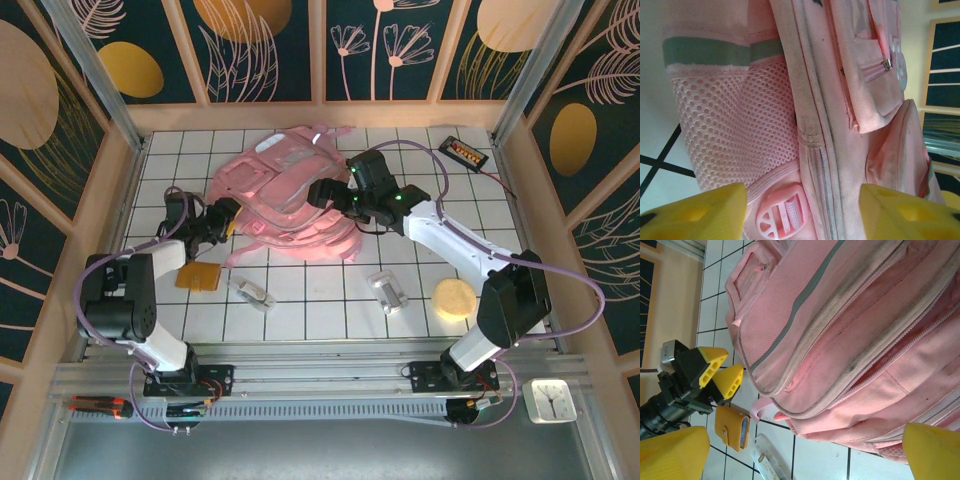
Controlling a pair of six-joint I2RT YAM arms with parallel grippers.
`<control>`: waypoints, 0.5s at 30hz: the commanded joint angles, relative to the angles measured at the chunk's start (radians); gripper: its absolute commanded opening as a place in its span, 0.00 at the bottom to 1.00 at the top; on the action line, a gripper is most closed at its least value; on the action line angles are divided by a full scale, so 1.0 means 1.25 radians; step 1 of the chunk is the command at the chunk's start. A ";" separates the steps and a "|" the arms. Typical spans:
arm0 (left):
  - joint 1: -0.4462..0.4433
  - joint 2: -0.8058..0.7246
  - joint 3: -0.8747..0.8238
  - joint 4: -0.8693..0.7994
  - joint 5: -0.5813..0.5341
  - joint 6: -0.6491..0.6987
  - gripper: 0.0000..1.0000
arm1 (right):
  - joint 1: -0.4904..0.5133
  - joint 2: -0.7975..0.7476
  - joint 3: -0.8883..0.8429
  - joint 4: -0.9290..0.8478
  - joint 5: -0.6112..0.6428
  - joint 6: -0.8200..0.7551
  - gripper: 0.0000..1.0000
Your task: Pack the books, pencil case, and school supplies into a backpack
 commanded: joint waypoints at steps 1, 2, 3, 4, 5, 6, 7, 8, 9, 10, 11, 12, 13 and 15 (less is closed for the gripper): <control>0.003 0.026 0.034 0.078 0.033 -0.018 0.54 | 0.005 0.009 -0.007 0.012 -0.014 0.009 0.99; 0.003 0.035 0.039 0.080 0.034 -0.016 0.54 | 0.005 0.014 -0.006 0.013 -0.017 0.006 0.99; 0.003 0.043 0.045 0.079 0.036 -0.011 0.53 | 0.005 0.018 -0.003 0.014 -0.021 0.004 0.99; 0.003 0.051 0.053 0.076 0.035 -0.009 0.53 | 0.005 0.026 0.001 0.012 -0.027 0.002 0.99; 0.003 0.059 0.059 0.081 0.035 -0.009 0.53 | 0.005 0.033 0.006 0.011 -0.032 0.000 0.99; 0.003 0.065 0.067 0.083 0.034 -0.008 0.53 | 0.005 0.038 0.010 0.012 -0.035 -0.002 0.99; 0.003 0.075 0.077 0.079 0.034 -0.005 0.53 | 0.005 0.046 0.014 0.011 -0.039 -0.002 0.99; 0.004 0.082 0.087 0.077 0.033 -0.005 0.52 | 0.004 0.052 0.019 0.009 -0.043 -0.003 0.99; 0.003 0.106 0.095 0.076 0.033 -0.003 0.52 | 0.003 0.057 0.023 0.010 -0.046 -0.004 0.99; 0.003 0.122 0.104 0.074 0.033 -0.001 0.52 | 0.003 0.064 0.029 0.009 -0.050 -0.006 0.99; 0.003 0.135 0.113 0.075 0.034 -0.001 0.52 | 0.003 0.070 0.035 0.005 -0.052 -0.007 0.99; 0.003 0.146 0.121 0.076 0.035 -0.001 0.52 | 0.002 0.074 0.042 0.001 -0.053 -0.008 0.99; 0.003 0.160 0.128 0.081 0.036 -0.002 0.52 | 0.000 0.079 0.049 -0.004 -0.054 -0.011 0.99; 0.003 0.184 0.142 0.094 0.040 -0.003 0.51 | -0.001 0.086 0.061 -0.011 -0.054 -0.017 0.99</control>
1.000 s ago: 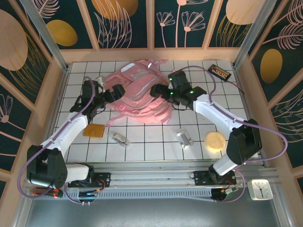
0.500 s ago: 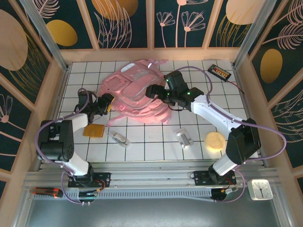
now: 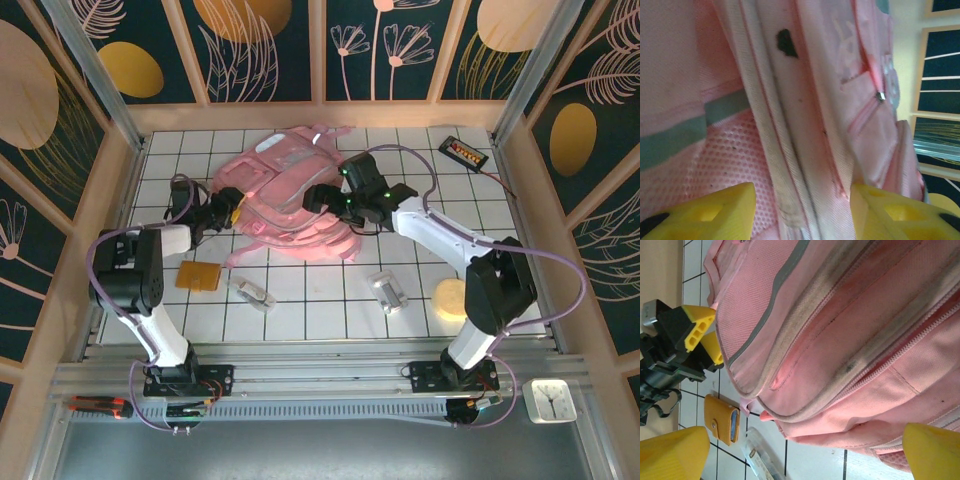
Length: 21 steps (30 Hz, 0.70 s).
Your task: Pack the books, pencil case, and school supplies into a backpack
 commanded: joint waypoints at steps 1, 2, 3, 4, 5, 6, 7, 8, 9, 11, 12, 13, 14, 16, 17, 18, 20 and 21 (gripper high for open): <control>0.002 0.045 0.032 0.049 0.017 0.001 0.51 | -0.001 0.008 0.044 -0.012 -0.014 -0.015 0.99; 0.002 0.058 0.039 0.062 0.022 -0.003 0.50 | -0.002 0.011 0.047 -0.015 -0.014 -0.018 0.99; 0.002 0.069 0.047 0.071 0.026 -0.005 0.47 | -0.002 0.012 0.049 -0.017 -0.013 -0.020 0.99; 0.001 0.081 0.056 0.079 0.031 -0.008 0.45 | -0.003 0.013 0.051 -0.020 -0.012 -0.022 0.99; 0.001 0.092 0.065 0.087 0.035 -0.010 0.43 | -0.003 0.015 0.052 -0.023 -0.011 -0.023 0.99; 0.000 0.100 0.072 0.090 0.037 -0.010 0.40 | -0.002 0.014 0.054 -0.027 -0.007 -0.026 0.99; -0.003 0.108 0.079 0.089 0.039 -0.007 0.36 | -0.002 0.012 0.054 -0.029 -0.001 -0.026 0.99; -0.004 0.115 0.085 0.093 0.039 -0.007 0.31 | -0.001 0.008 0.051 -0.031 0.006 -0.026 0.99; -0.006 0.120 0.089 0.096 0.043 -0.008 0.25 | -0.004 0.005 0.050 -0.034 0.015 -0.022 0.99; -0.011 0.125 0.094 0.101 0.047 -0.011 0.17 | -0.011 -0.006 0.043 -0.031 0.029 -0.013 0.99; -0.014 0.124 0.095 0.101 0.047 -0.010 0.14 | -0.015 -0.013 0.037 -0.027 0.038 -0.001 0.99; -0.015 0.123 0.096 0.102 0.050 -0.007 0.09 | -0.025 -0.021 0.029 -0.023 0.041 0.017 0.99; -0.017 0.123 0.095 0.104 0.053 -0.008 0.03 | -0.042 -0.029 0.014 -0.006 0.022 0.036 0.99; -0.020 0.120 0.092 0.110 0.062 -0.012 0.00 | -0.088 -0.051 -0.060 0.075 -0.068 0.101 0.99; -0.021 0.112 0.089 0.115 0.067 -0.017 0.00 | -0.119 -0.068 -0.118 0.145 -0.124 0.157 0.99; -0.023 0.105 0.085 0.118 0.068 -0.022 0.00 | -0.139 -0.082 -0.167 0.200 -0.153 0.202 0.99; -0.032 0.078 0.077 0.120 0.070 -0.029 0.00 | -0.155 -0.112 -0.233 0.258 -0.159 0.262 0.99; -0.038 0.065 0.074 0.118 0.067 -0.034 0.00 | -0.148 -0.115 -0.224 0.236 -0.144 0.243 0.99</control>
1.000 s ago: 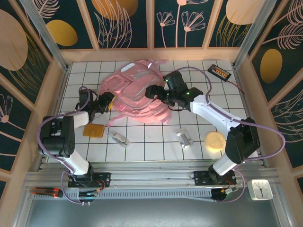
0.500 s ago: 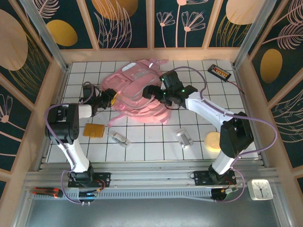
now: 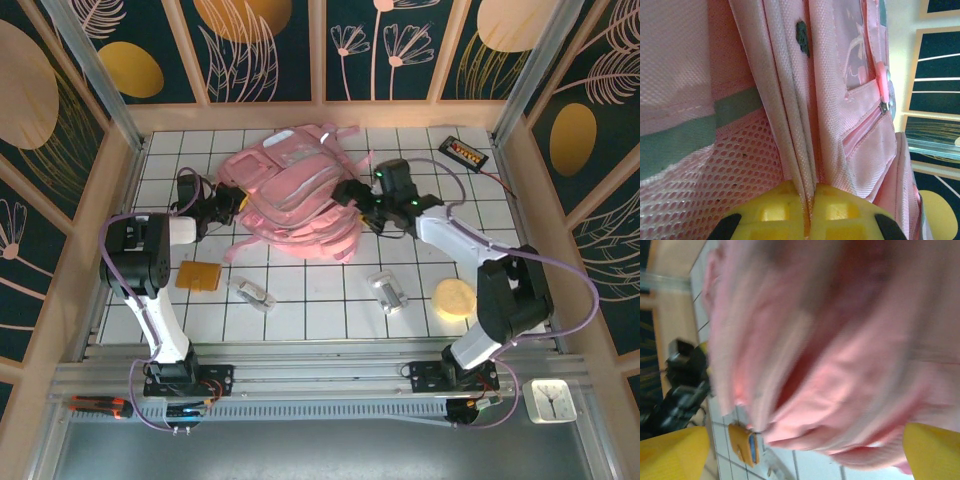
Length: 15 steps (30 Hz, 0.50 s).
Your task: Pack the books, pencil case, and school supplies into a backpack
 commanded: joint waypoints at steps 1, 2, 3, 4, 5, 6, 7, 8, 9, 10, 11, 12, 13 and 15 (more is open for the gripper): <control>-0.037 -0.059 -0.005 0.044 0.025 -0.014 0.00 | 0.011 -0.031 0.005 0.040 -0.027 0.045 0.99; -0.049 -0.072 -0.007 0.042 0.020 -0.021 0.00 | 0.025 -0.023 0.046 -0.021 0.003 -0.004 0.99; -0.059 -0.081 -0.010 0.042 0.016 -0.030 0.00 | 0.038 -0.015 0.079 -0.071 0.035 -0.042 0.99; -0.070 -0.091 -0.011 0.045 0.009 -0.042 0.00 | 0.053 -0.008 0.115 -0.119 0.071 -0.080 0.99; -0.079 -0.103 -0.020 0.055 -0.001 -0.061 0.00 | 0.063 -0.007 0.131 -0.146 0.099 -0.102 0.99; -0.087 -0.113 -0.029 0.071 -0.007 -0.084 0.00 | 0.066 -0.010 0.135 -0.154 0.111 -0.108 0.99; -0.094 -0.121 -0.040 0.089 -0.018 -0.111 0.00 | 0.065 -0.016 0.126 -0.148 0.111 -0.105 0.99; -0.102 -0.132 -0.051 0.105 -0.029 -0.136 0.00 | 0.064 -0.024 0.113 -0.135 0.099 -0.098 0.99; -0.108 -0.140 -0.058 0.113 -0.037 -0.155 0.00 | 0.064 -0.027 0.105 -0.133 0.092 -0.092 0.99; -0.115 -0.151 -0.064 0.118 -0.048 -0.170 0.00 | 0.069 -0.024 0.110 -0.150 0.095 -0.088 0.99; -0.122 -0.161 -0.066 0.118 -0.058 -0.179 0.00 | 0.071 -0.016 0.125 -0.177 0.110 -0.093 0.99; -0.128 -0.168 -0.067 0.115 -0.071 -0.184 0.00 | 0.096 -0.003 0.150 -0.220 0.140 -0.104 0.99; -0.133 -0.186 -0.068 0.108 -0.087 -0.190 0.00 | 0.120 0.014 0.186 -0.271 0.180 -0.116 0.97; -0.141 -0.210 -0.066 0.101 -0.109 -0.203 0.00 | 0.166 0.048 0.246 -0.354 0.249 -0.136 0.96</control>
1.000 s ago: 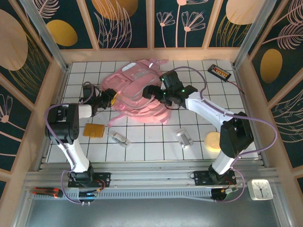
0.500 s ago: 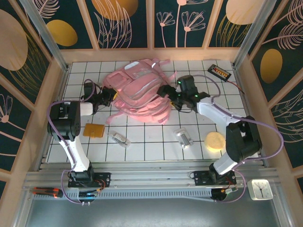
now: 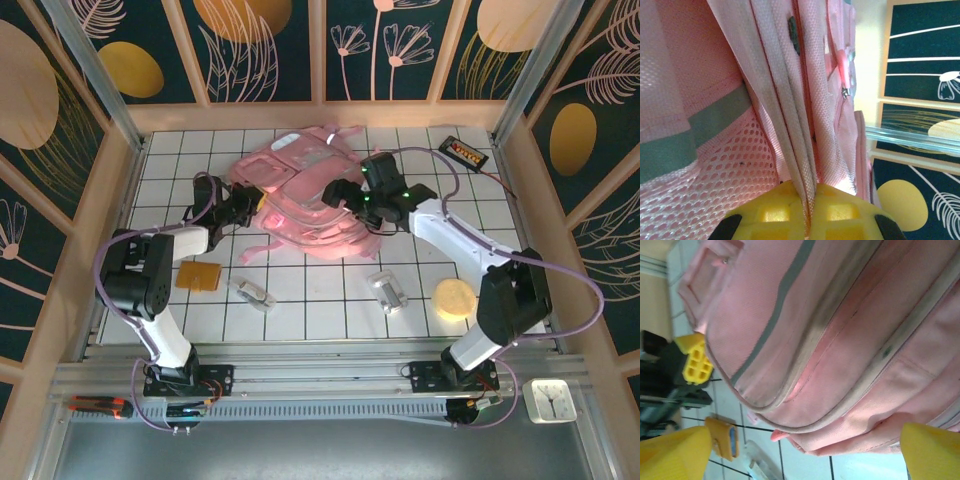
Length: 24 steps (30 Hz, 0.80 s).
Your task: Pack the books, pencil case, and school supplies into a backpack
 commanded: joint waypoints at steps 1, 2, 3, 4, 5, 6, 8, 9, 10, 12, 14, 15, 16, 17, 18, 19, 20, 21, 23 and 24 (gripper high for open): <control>-0.017 -0.080 0.006 0.076 -0.021 -0.063 0.00 | 0.086 0.048 0.110 -0.178 0.147 -0.042 0.96; -0.021 -0.089 0.006 0.073 -0.030 -0.069 0.00 | 0.103 0.057 0.129 -0.204 0.174 -0.040 0.95; -0.024 -0.097 0.006 0.066 -0.040 -0.073 0.00 | 0.123 0.065 0.148 -0.223 0.196 -0.038 0.95; -0.029 -0.105 0.007 0.059 -0.049 -0.076 0.00 | 0.139 0.070 0.163 -0.240 0.217 -0.032 0.93; -0.031 -0.111 0.009 0.056 -0.053 -0.078 0.00 | 0.149 0.070 0.172 -0.246 0.225 -0.025 0.91; -0.037 -0.115 0.011 0.052 -0.056 -0.081 0.00 | 0.158 0.072 0.177 -0.250 0.227 -0.018 0.89; -0.044 -0.122 0.010 0.046 -0.063 -0.085 0.00 | 0.170 0.072 0.184 -0.255 0.227 0.003 0.82; -0.047 -0.126 0.009 0.044 -0.066 -0.088 0.00 | 0.177 0.075 0.187 -0.263 0.225 0.014 0.80; -0.051 -0.129 0.005 0.043 -0.070 -0.092 0.00 | 0.184 0.080 0.190 -0.271 0.223 0.024 0.78; -0.055 -0.134 0.001 0.043 -0.072 -0.097 0.00 | 0.195 0.095 0.203 -0.305 0.228 0.042 0.76; -0.058 -0.140 -0.002 0.042 -0.076 -0.097 0.00 | 0.205 0.112 0.214 -0.329 0.234 0.053 0.75; -0.060 -0.142 -0.002 0.040 -0.078 -0.097 0.00 | 0.211 0.117 0.219 -0.336 0.241 0.058 0.75; -0.061 -0.143 -0.001 0.039 -0.079 -0.096 0.00 | 0.215 0.122 0.220 -0.337 0.242 0.064 0.75; -0.062 -0.142 0.001 0.037 -0.080 -0.094 0.00 | 0.217 0.126 0.220 -0.335 0.240 0.068 0.75; -0.063 -0.143 0.003 0.033 -0.081 -0.094 0.00 | 0.219 0.129 0.222 -0.333 0.237 0.073 0.75; -0.065 -0.143 0.003 0.032 -0.082 -0.094 0.00 | 0.221 0.132 0.223 -0.327 0.235 0.077 0.75; -0.066 -0.143 0.003 0.032 -0.082 -0.094 0.00 | 0.222 0.135 0.226 -0.325 0.233 0.082 0.75; -0.067 -0.144 0.002 0.030 -0.085 -0.094 0.00 | 0.224 0.141 0.231 -0.324 0.231 0.088 0.74; -0.069 -0.147 0.001 0.027 -0.088 -0.094 0.00 | 0.226 0.154 0.237 -0.324 0.221 0.096 0.72; -0.070 -0.149 0.001 0.026 -0.089 -0.094 0.00 | 0.226 0.161 0.238 -0.323 0.217 0.100 0.71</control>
